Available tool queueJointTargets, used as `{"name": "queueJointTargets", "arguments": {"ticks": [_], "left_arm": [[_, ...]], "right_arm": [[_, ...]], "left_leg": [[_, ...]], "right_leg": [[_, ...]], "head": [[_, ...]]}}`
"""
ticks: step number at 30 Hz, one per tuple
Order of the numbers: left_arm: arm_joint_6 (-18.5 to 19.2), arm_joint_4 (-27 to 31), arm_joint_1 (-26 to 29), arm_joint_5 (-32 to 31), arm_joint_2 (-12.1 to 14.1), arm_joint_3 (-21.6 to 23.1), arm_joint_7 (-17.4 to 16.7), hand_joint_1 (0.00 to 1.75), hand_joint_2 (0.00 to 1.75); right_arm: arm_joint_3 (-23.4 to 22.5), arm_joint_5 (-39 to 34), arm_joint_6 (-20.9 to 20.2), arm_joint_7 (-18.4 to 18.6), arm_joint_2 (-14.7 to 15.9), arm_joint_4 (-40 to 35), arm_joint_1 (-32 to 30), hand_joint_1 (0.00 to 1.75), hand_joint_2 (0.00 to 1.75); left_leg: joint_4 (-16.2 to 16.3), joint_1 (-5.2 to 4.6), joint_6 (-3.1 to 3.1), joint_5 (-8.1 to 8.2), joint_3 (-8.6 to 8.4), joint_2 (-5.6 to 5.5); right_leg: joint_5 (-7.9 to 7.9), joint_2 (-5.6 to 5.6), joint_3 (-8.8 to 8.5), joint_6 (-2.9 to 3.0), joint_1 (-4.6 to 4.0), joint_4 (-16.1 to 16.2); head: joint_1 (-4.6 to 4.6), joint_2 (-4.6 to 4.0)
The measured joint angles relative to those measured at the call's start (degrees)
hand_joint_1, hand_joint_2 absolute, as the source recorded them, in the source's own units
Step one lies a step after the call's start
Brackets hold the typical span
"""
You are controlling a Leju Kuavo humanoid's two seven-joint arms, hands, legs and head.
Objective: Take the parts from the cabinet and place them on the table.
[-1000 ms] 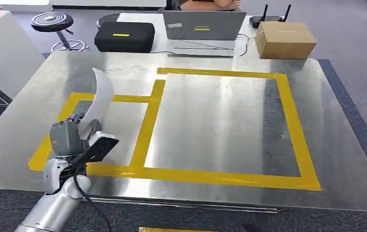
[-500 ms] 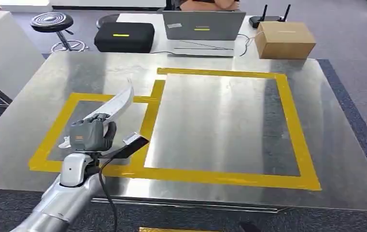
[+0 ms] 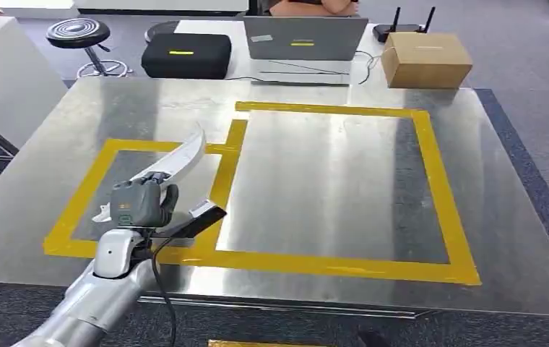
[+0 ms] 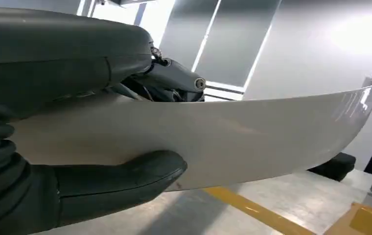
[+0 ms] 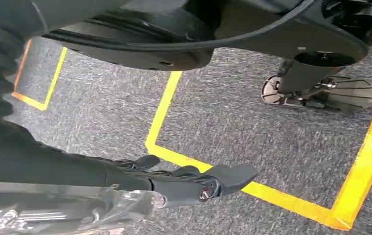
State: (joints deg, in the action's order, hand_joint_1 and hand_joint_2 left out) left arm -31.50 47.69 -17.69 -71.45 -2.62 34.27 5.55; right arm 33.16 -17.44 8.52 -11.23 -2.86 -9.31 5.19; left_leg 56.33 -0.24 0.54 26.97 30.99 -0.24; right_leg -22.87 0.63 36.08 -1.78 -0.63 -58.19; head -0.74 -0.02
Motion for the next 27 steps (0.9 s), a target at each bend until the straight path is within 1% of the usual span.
{"name": "queueJointTargets", "arguments": {"ticks": [1,5,7,10,13,15,20,27], "left_arm": [[0.2,-0.2,-0.1,0.1,0.0,0.0,0.0,0.00,1.75],[-0.1,-0.9,-0.4,-0.1,-0.2,0.0,-1.0,0.00,1.75],[0.7,-1.4,-0.6,-0.7,-0.5,0.0,-2.8,0.00,1.75],[0.3,-1.9,-0.8,-2.0,-0.7,0.0,-6.3,0.00,1.75],[-2.4,-1.9,-0.5,-2.9,-0.7,-0.9,-10.0,0.00,1.75],[-3.5,-1.0,0.2,-2.9,-0.5,-2.3,-11.4,0.00,1.75],[-3.3,1.4,1.6,-3.4,0.3,-5.4,-11.4,0.00,1.75],[-2.1,1.8,1.8,-3.5,0.4,-6.4,-10.1,0.00,1.75]], "right_arm": [[0.0,0.0,0.0,0.0,0.0,0.0,0.0,0.00,0.00],[0.0,0.1,0.0,0.1,0.0,0.0,0.0,0.00,0.00],[0.0,0.2,0.0,0.1,0.0,0.0,0.0,0.00,0.00],[0.0,0.0,0.2,0.1,0.0,0.0,0.0,0.00,0.00],[0.0,-0.5,0.8,0.1,0.0,0.0,-0.2,0.00,0.00],[0.0,-0.6,1.0,-0.1,0.0,0.0,-0.5,0.00,0.00],[0.0,-0.6,1.2,-0.2,0.0,0.0,-0.9,0.00,0.00],[0.0,-0.6,1.1,-0.1,0.0,0.0,-0.8,0.00,0.00]], "left_leg": [[0.0,0.00,0.00,0.00,0.00,0.00],[0.0,0.00,0.00,0.00,0.00,0.00],[0.0,0.00,0.00,0.00,0.00,0.00],[0.0,-0.01,0.00,0.00,0.00,0.00],[0.0,-0.01,0.00,0.00,0.00,0.00],[0.0,-0.01,0.00,0.00,-0.01,0.00],[0.0,0.00,0.00,0.00,0.00,-0.02],[0.0,-0.04,-0.01,-0.01,-0.01,-0.01]], "right_leg": [[0.00,0.00,0.00,0.00,0.00,0.0],[0.00,0.00,0.00,0.00,0.00,0.0],[0.00,0.00,-0.01,0.00,0.00,0.0],[0.00,0.00,-0.01,0.00,0.01,0.0],[0.00,0.00,-0.02,0.00,0.01,0.0],[0.00,0.03,0.00,0.00,0.01,0.0],[-0.01,-0.03,-0.01,0.00,0.01,0.0],[0.01,-0.03,-0.04,-0.01,0.04,0.0]], "head": [[0.00,0.00],[0.00,0.00],[0.00,0.00],[0.00,0.00],[0.02,0.00],[0.00,0.00],[0.00,0.00],[0.00,0.00]]}}
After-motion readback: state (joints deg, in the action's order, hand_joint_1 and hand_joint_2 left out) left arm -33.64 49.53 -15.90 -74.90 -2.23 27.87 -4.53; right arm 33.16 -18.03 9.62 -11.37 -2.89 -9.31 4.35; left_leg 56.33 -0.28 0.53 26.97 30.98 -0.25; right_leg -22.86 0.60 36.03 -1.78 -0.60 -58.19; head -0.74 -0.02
